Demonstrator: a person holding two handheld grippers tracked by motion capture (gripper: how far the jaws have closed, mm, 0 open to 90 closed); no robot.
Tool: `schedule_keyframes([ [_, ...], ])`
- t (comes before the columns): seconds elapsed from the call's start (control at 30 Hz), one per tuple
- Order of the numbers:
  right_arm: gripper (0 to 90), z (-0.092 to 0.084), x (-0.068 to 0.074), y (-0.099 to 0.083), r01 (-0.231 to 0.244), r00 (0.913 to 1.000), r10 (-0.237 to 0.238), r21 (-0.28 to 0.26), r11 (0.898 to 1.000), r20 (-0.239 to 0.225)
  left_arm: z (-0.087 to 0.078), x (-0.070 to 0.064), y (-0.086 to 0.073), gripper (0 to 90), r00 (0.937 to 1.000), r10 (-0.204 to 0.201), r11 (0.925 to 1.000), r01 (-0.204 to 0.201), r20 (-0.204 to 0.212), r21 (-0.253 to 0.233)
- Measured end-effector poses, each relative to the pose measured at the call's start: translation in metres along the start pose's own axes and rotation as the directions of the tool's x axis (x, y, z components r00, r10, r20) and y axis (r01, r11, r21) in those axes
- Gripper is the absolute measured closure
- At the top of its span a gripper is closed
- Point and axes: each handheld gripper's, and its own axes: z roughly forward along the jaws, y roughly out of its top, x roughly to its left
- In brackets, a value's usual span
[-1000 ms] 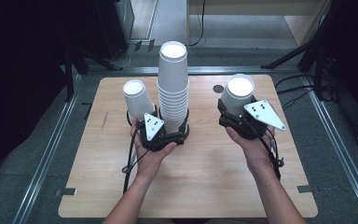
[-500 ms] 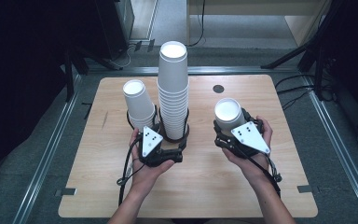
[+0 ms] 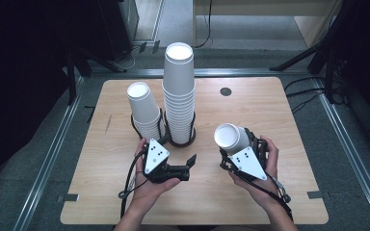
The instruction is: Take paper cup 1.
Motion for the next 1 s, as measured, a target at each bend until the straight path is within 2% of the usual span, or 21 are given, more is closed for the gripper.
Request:
schedule_keyframes([
  [0.03,14.5,-0.002,0.004,-0.002,0.035,0.9994,-0.035,-0.008,0.999,0.000,-0.001,-0.001,0.000,0.0,0.9998,-0.003,1.0000,0.003,0.020,0.000],
  [0.07,14.5,-0.002,0.004,-0.002,0.035,0.9994,-0.035,-0.008,0.999,0.000,-0.002,-0.001,-0.001,0.0,0.9995,0.002,1.0000,-0.002,0.031,0.003],
  [0.17,14.4,-0.003,0.010,-0.005,0.105,0.9944,-0.105,-0.007,0.994,0.005,-0.001,-0.004,-0.002,0.0,0.9972,0.023,0.9996,-0.024,0.071,0.017],
  [0.27,14.4,-0.003,0.014,-0.008,0.139,0.9902,-0.139,-0.004,0.990,0.008,-0.001,-0.007,-0.005,0.0,0.9948,0.020,0.9994,-0.023,0.100,0.028],
  [0.4,14.4,-0.002,0.022,-0.012,0.207,0.9784,-0.207,-0.008,0.978,0.004,0.001,-0.013,-0.007,0.0,0.9909,0.040,0.9984,-0.045,0.129,0.034],
  [0.53,14.3,-0.002,0.029,-0.013,0.235,0.9720,-0.235,-0.011,0.972,-0.012,0.004,-0.017,-0.009,0.0,0.9865,0.054,0.9969,-0.062,0.155,0.049],
  [0.57,14.3,-0.002,0.031,-0.013,0.257,0.9664,-0.257,-0.012,0.966,-0.013,0.005,-0.017,-0.010,0.0,0.9857,0.052,0.9965,-0.061,0.161,0.057],
  [0.63,14.3,-0.002,0.033,-0.014,0.267,0.9636,-0.267,-0.012,0.964,-0.015,0.006,-0.018,-0.011,0.0,0.9846,0.053,0.9957,-0.065,0.167,0.066],
  [0.7,14.3,-0.002,0.038,-0.015,0.300,0.9534,-0.301,-0.013,0.954,-0.024,0.008,-0.020,-0.013,0.0,0.9823,0.060,0.9940,-0.075,0.178,0.079],
  [0.73,14.3,-0.002,0.038,-0.015,0.300,0.9534,-0.301,-0.013,0.954,-0.024,0.008,-0.020,-0.013,0.0,0.9823,0.060,0.9940,-0.075,0.178,0.079],
  [0.87,14.2,-0.001,0.045,-0.017,0.326,0.9443,-0.326,-0.014,0.945,-0.046,0.011,-0.019,-0.016,0.0,0.9786,0.064,0.9912,-0.085,0.195,0.101],
  [0.9,14.2,-0.002,0.048,-0.018,0.341,0.9382,-0.341,-0.016,0.940,-0.057,0.012,-0.019,-0.017,0.0,0.9783,0.062,0.9908,-0.084,0.198,0.106],
  [0.93,14.2,-0.002,0.048,-0.018,0.341,0.9382,-0.341,-0.016,0.940,-0.057,0.013,-0.018,-0.018,0.0,0.9766,0.056,0.9907,-0.080,0.208,0.110],
  [1.0,14.1,-0.002,0.052,-0.018,0.353,0.9327,-0.353,-0.019,0.936,-0.074,0.014,-0.017,-0.019,0.0,0.9752,0.047,0.9908,-0.073,0.216,0.114],
])
